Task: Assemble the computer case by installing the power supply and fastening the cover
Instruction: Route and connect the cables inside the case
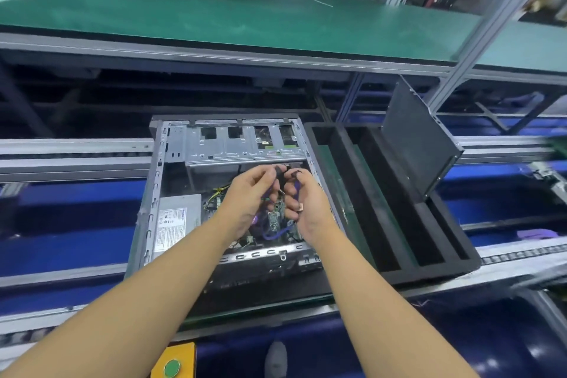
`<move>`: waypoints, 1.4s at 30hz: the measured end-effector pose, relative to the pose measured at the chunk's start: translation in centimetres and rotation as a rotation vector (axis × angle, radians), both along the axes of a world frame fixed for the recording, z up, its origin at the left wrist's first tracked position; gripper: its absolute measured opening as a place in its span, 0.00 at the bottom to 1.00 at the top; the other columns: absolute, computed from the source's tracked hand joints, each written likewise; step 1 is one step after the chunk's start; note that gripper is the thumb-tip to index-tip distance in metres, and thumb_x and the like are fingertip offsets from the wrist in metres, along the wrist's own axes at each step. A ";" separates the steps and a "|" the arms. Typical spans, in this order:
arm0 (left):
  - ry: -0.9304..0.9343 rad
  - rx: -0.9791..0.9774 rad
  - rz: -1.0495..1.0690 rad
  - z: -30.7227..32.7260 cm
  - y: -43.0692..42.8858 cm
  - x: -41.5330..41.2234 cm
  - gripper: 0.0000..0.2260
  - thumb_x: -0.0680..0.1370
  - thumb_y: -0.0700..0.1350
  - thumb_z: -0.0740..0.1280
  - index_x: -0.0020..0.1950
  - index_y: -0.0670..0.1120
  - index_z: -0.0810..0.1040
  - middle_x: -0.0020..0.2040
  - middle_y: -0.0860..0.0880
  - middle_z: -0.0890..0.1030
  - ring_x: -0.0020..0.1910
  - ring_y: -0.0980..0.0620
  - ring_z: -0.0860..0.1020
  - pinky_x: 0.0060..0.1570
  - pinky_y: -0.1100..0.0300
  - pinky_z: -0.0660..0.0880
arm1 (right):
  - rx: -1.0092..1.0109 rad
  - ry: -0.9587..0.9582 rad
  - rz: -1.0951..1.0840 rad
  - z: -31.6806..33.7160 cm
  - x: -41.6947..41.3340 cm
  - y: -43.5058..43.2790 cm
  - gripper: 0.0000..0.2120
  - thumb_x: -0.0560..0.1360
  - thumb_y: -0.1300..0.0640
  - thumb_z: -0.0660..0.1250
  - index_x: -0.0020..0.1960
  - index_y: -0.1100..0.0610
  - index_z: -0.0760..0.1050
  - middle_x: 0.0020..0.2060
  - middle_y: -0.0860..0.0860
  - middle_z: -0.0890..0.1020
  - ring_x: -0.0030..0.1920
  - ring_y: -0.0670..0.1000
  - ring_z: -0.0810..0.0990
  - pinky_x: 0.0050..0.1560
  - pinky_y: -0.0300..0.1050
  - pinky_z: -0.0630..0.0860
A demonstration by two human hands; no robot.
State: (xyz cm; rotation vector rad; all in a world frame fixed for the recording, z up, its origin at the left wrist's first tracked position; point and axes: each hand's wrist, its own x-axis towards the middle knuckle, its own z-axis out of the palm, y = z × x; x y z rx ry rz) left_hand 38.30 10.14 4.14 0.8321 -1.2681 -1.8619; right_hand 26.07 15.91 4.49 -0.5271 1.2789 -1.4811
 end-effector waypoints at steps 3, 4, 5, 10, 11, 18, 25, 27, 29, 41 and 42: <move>-0.002 0.007 0.023 -0.3 0.1 -0.4 0.08 0.82 0.40 0.64 0.52 0.46 0.82 0.36 0.50 0.80 0.32 0.55 0.76 0.30 0.62 0.74 | -0.047 0.032 -0.032 -1.1 -0.5 0.0 0.11 0.86 0.58 0.55 0.57 0.58 0.76 0.35 0.49 0.72 0.30 0.47 0.66 0.30 0.42 0.63; -0.010 0.010 0.041 -0.5 0.1 -0.5 0.07 0.82 0.39 0.64 0.52 0.46 0.82 0.37 0.49 0.81 0.33 0.55 0.77 0.31 0.63 0.75 | -0.060 0.058 -0.033 -1.3 -0.6 -0.1 0.12 0.87 0.59 0.56 0.58 0.59 0.77 0.37 0.49 0.74 0.33 0.48 0.70 0.34 0.44 0.68; -0.018 0.014 0.060 -0.7 0.0 -0.7 0.07 0.81 0.38 0.65 0.52 0.46 0.82 0.38 0.48 0.82 0.34 0.55 0.78 0.31 0.63 0.76 | -0.070 0.082 -0.029 -1.5 -0.8 -0.3 0.12 0.87 0.60 0.56 0.59 0.60 0.78 0.38 0.50 0.76 0.36 0.49 0.74 0.38 0.45 0.73; -0.026 0.088 0.123 -1.8 -0.9 -2.1 0.07 0.79 0.35 0.67 0.53 0.43 0.82 0.39 0.45 0.85 0.37 0.53 0.83 0.38 0.60 0.82 | 0.169 0.268 0.013 -2.1 -1.8 -1.7 0.16 0.86 0.63 0.53 0.55 0.59 0.81 0.43 0.58 0.78 0.43 0.55 0.76 0.43 0.46 0.76; -0.035 0.119 0.129 -2.1 -1.3 -2.5 0.06 0.79 0.35 0.68 0.53 0.42 0.82 0.40 0.45 0.85 0.38 0.52 0.83 0.39 0.59 0.82 | 0.280 0.322 0.036 -2.4 -2.0 -1.8 0.16 0.84 0.63 0.53 0.53 0.59 0.80 0.39 0.56 0.76 0.39 0.53 0.74 0.37 0.45 0.73; -0.253 0.302 0.219 -4.1 -2.8 -5.1 0.04 0.79 0.36 0.68 0.53 0.40 0.81 0.43 0.42 0.84 0.38 0.51 0.85 0.37 0.61 0.81 | 0.708 0.250 0.122 -3.7 -2.3 -1.3 0.11 0.83 0.63 0.51 0.52 0.59 0.71 0.33 0.52 0.66 0.28 0.48 0.59 0.25 0.39 0.59; -0.301 0.267 0.309 -4.2 -3.5 -7.9 0.02 0.79 0.39 0.70 0.50 0.44 0.82 0.42 0.46 0.85 0.36 0.54 0.82 0.34 0.63 0.79 | 0.703 0.239 0.045 -4.4 -2.4 -1.6 0.15 0.84 0.62 0.49 0.67 0.60 0.68 0.37 0.51 0.69 0.35 0.51 0.66 0.31 0.43 0.63; -0.321 0.247 0.330 -4.3 -3.7 -8.3 0.02 0.79 0.40 0.71 0.50 0.43 0.82 0.41 0.46 0.85 0.35 0.54 0.82 0.34 0.63 0.80 | 0.693 0.264 0.025 -4.5 -2.4 -1.8 0.17 0.85 0.60 0.50 0.71 0.61 0.66 0.39 0.51 0.72 0.41 0.53 0.74 0.36 0.45 0.72; -0.340 0.230 0.352 -4.5 -3.7 -8.5 0.02 0.78 0.40 0.71 0.49 0.43 0.83 0.39 0.47 0.84 0.33 0.57 0.81 0.32 0.64 0.79 | 0.642 0.319 0.004 -4.6 -2.5 -2.1 0.16 0.87 0.57 0.50 0.71 0.60 0.67 0.43 0.50 0.75 0.44 0.49 0.77 0.40 0.45 0.74; -0.248 0.354 0.395 -3.9 -3.9 -9.2 0.03 0.76 0.42 0.74 0.48 0.44 0.85 0.39 0.50 0.85 0.36 0.55 0.81 0.33 0.63 0.80 | 0.455 0.329 -0.050 -4.2 -2.2 -2.6 0.09 0.84 0.57 0.54 0.60 0.54 0.70 0.47 0.49 0.76 0.42 0.47 0.73 0.41 0.44 0.69; -0.251 0.367 0.421 -3.8 -3.8 -9.5 0.02 0.76 0.42 0.74 0.47 0.45 0.85 0.38 0.51 0.84 0.35 0.55 0.80 0.31 0.64 0.79 | 0.457 0.341 -0.049 -4.1 -2.1 -2.6 0.10 0.84 0.57 0.54 0.61 0.54 0.70 0.49 0.50 0.77 0.44 0.48 0.74 0.42 0.44 0.69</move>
